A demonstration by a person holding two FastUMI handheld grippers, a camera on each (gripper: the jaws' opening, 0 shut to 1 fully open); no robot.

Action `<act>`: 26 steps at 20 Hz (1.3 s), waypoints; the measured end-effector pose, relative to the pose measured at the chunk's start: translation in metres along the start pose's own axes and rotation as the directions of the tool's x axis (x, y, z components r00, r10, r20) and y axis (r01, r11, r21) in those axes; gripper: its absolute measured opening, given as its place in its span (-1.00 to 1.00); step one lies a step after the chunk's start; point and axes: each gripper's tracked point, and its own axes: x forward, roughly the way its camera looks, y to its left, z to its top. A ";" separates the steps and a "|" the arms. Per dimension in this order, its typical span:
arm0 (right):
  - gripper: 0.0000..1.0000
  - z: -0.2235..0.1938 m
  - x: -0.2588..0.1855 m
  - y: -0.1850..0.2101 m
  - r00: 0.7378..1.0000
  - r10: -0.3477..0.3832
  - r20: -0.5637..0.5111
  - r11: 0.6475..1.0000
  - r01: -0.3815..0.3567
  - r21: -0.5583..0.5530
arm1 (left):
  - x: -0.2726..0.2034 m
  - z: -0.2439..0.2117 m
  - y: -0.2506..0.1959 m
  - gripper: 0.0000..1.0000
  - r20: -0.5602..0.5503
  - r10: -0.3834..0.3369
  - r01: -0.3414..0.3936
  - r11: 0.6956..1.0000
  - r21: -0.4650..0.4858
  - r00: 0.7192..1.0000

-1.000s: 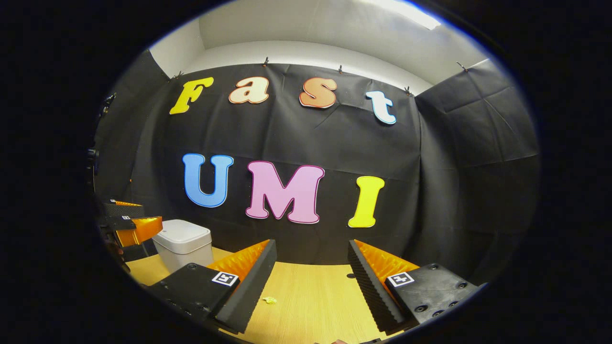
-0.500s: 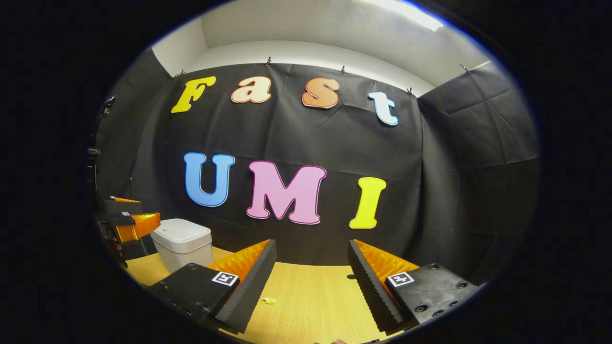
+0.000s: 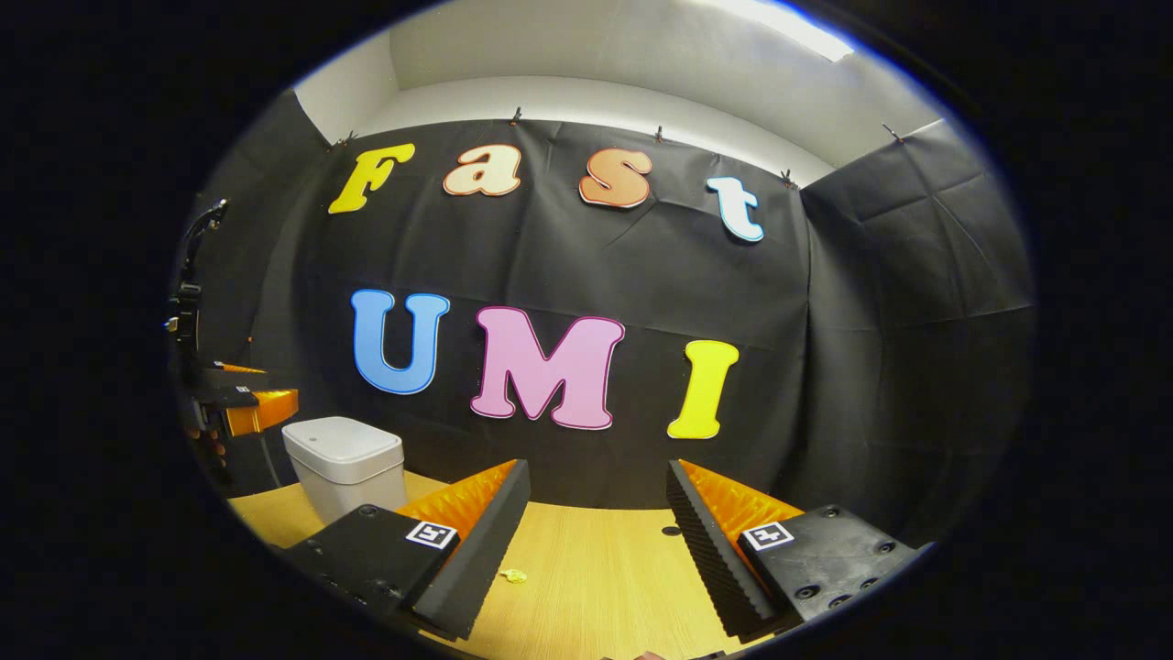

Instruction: Press the lid of the desktop garbage bin to open it, pick up the crumpled paper on the desktop and throw it into the bin, then pick up the pop can on the desktop and drop it into the bin, and finally close the garbage bin lid.

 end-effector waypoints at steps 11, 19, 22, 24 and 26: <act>0.93 0.006 0.000 0.008 1.000 0.000 0.010 1.000 0.000 -0.027 | 0.061 -0.006 0.072 -0.87 -0.028 0.008 -0.008 1.000 -0.006 1.000; 0.94 0.000 0.005 0.005 1.000 -0.015 -0.006 0.999 0.015 -0.031 | 0.120 -0.097 0.077 -0.86 -0.266 -0.088 0.071 0.995 -0.074 0.960; 0.94 -0.004 0.009 0.004 1.000 -0.023 -0.016 0.999 0.022 -0.031 | 0.126 -0.125 0.075 -0.86 -0.337 -0.107 0.077 0.992 -0.101 0.936; 0.94 -0.006 0.011 0.005 0.999 -0.026 -0.022 0.999 0.025 -0.038 | 0.126 -0.143 0.077 -0.86 -0.379 -0.106 0.063 0.990 -0.125 0.919; 0.93 -0.009 0.014 0.006 0.999 -0.028 -0.031 0.999 0.026 -0.042 | 0.123 -0.161 0.083 -0.86 -0.430 -0.100 0.052 0.991 -0.122 0.897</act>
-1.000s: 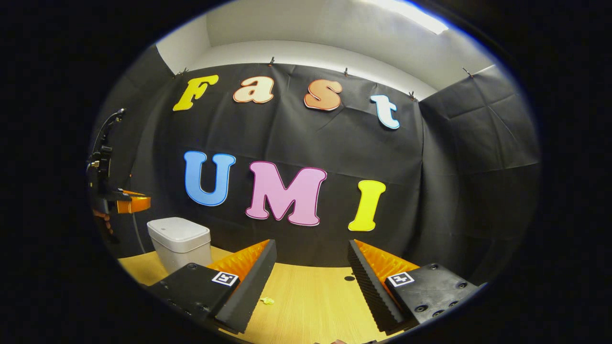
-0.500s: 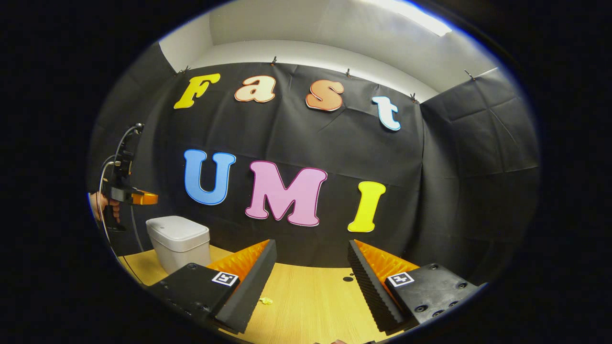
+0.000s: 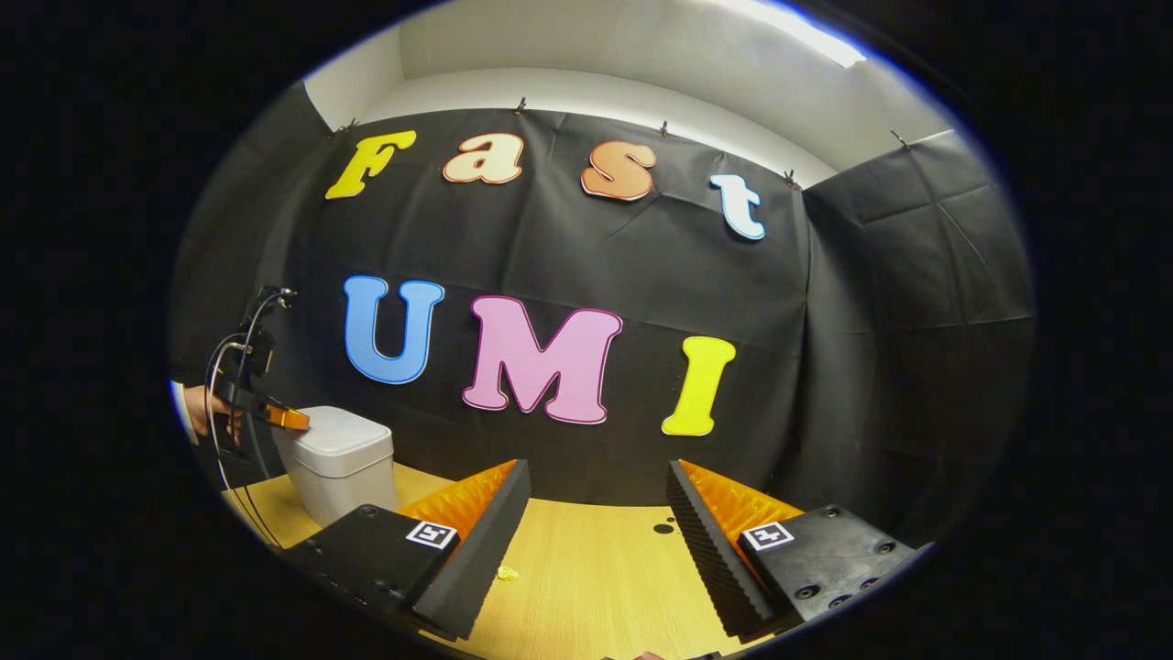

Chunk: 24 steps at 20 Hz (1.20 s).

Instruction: Press the lid of the desktop garbage bin to open it, pick up the crumpled paper on the desktop and throw it into the bin, then pick up the pop can on the desktop and drop it into the bin, and finally close the garbage bin lid.

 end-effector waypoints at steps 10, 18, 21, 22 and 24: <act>0.93 -0.020 0.021 0.028 0.997 0.059 -0.059 0.998 -0.058 0.023 | 0.001 -0.001 -0.004 -0.85 0.049 0.036 -0.042 0.989 0.143 0.998; 0.94 -0.033 0.044 0.023 0.989 0.110 -0.096 0.994 -0.109 0.018 | -0.009 0.031 0.007 -0.85 0.156 0.095 -0.109 0.990 0.085 0.983; 0.93 -0.042 0.061 0.029 0.983 0.158 -0.097 0.987 -0.156 0.031 | -0.013 0.052 0.008 -0.85 0.193 0.119 -0.144 0.982 0.125 0.974; 0.93 -0.045 0.069 0.029 0.980 0.172 -0.097 0.985 -0.170 0.034 | -0.014 0.062 0.010 -0.85 0.212 0.134 -0.165 0.977 0.135 0.968; 0.93 -0.055 0.084 0.030 0.973 0.201 -0.113 0.979 -0.197 0.049 | -0.019 0.082 0.011 -0.86 0.252 0.157 -0.196 0.971 0.138 0.955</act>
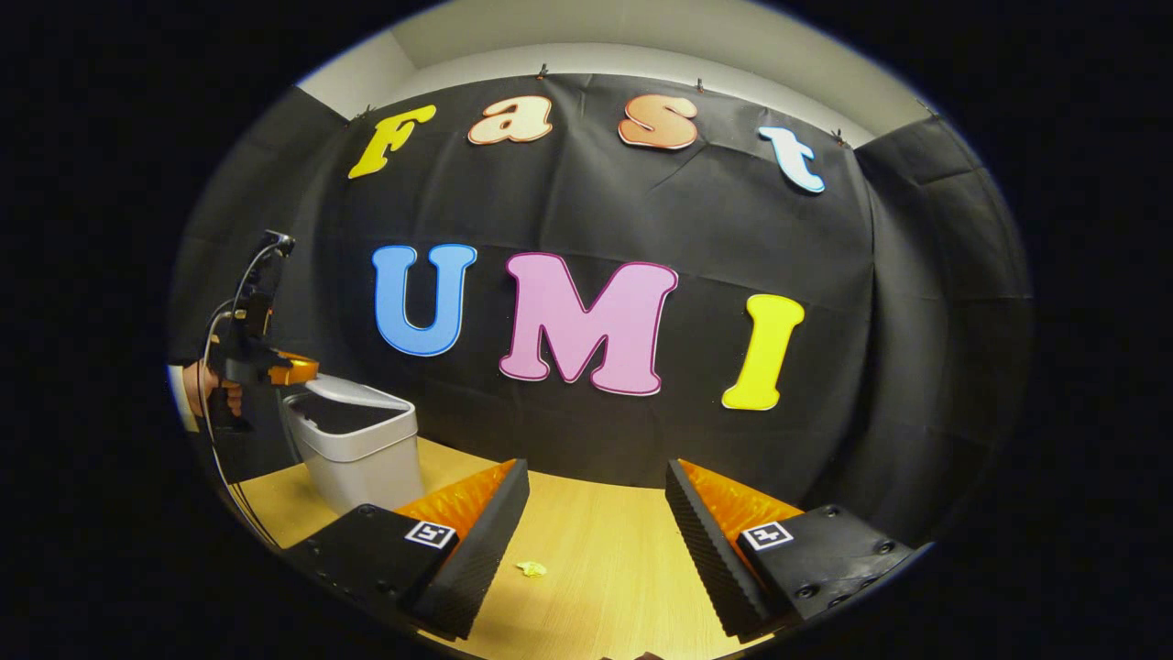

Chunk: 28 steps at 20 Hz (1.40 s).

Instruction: Press the lid of the desktop garbage bin to open it, pick up the crumpled paper on the desktop and throw it into the bin, then pick up the pop can on the desktop and drop it into the bin, and finally close the garbage bin lid.

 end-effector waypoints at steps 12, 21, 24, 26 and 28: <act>0.94 -0.098 0.109 0.029 0.961 0.220 -0.165 0.974 -0.208 0.087 | -0.098 0.076 0.008 -0.86 0.166 0.178 -0.170 0.984 -0.061 0.970; 0.96 -0.243 0.151 0.080 0.835 0.282 -0.473 0.958 -0.269 0.097 | -0.217 0.057 0.013 -0.79 0.103 0.264 -0.247 0.957 -0.154 0.959; 0.96 -0.290 0.161 0.095 0.793 0.254 -0.553 0.966 -0.238 0.102 | -0.243 0.053 0.019 -0.76 0.078 0.267 -0.258 0.959 -0.113 0.960; 0.97 -0.320 0.164 0.095 0.753 0.235 -0.615 0.972 -0.198 0.128 | -0.257 0.050 0.021 -0.74 0.077 0.263 -0.253 0.960 -0.120 0.962; 0.97 -0.342 0.164 0.093 0.720 0.209 -0.662 0.978 -0.172 0.122 | -0.265 0.040 0.022 -0.70 0.061 0.262 -0.251 0.957 -0.147 0.963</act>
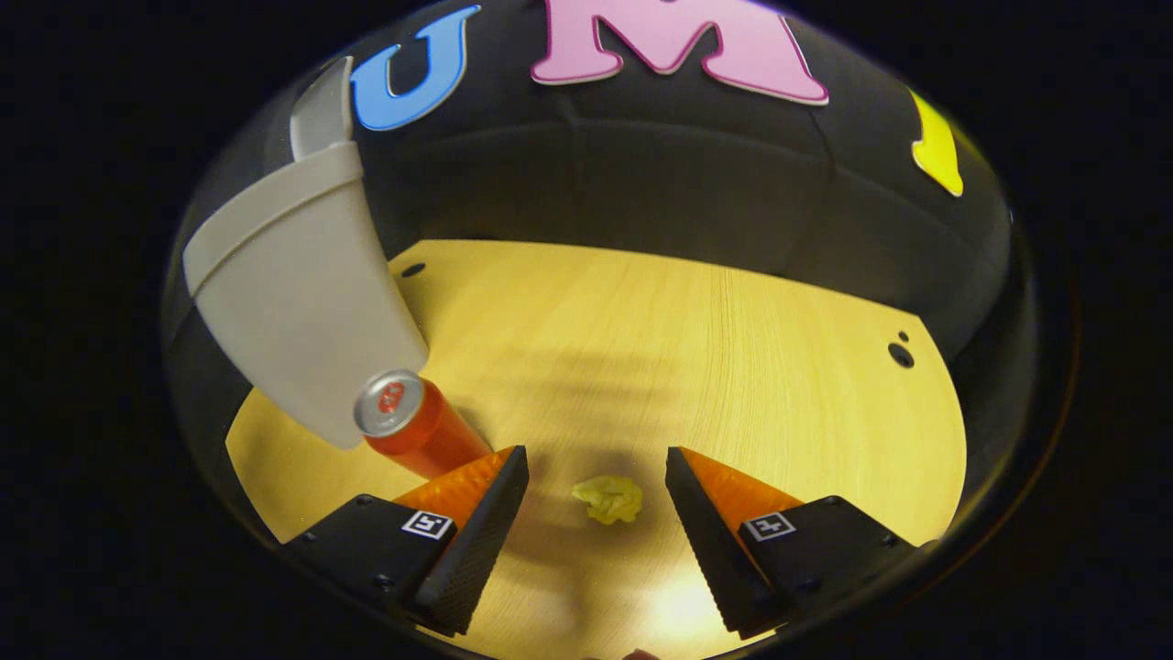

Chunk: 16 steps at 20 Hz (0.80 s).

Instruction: Press the lid of the desktop garbage bin to open it, pick up the crumpled paper on the desktop and throw it into the bin, then pick up the pop can on the desktop and drop it into the bin, and finally close the garbage bin lid.

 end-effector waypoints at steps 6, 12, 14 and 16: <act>0.96 -0.029 0.024 0.007 0.997 -0.013 -0.081 0.999 0.010 -0.034 | -0.009 -0.018 0.011 -0.61 -0.062 0.031 -0.032 0.999 -0.023 0.998; 0.69 -0.038 0.037 -0.006 0.993 -0.037 -0.108 0.999 0.037 -0.003 | -0.016 -0.013 0.006 -0.43 -0.052 0.009 -0.008 1.000 0.019 0.999; -0.12 -0.037 0.034 0.002 0.993 -0.002 -0.115 0.999 0.007 0.037 | -0.017 -0.015 0.002 -0.36 -0.055 -0.001 0.001 1.000 0.010 0.998; -0.17 -0.032 0.027 0.002 0.995 0.008 -0.104 0.999 -0.003 0.044 | -0.016 -0.017 -0.001 -0.23 -0.060 -0.010 0.011 1.000 0.003 0.998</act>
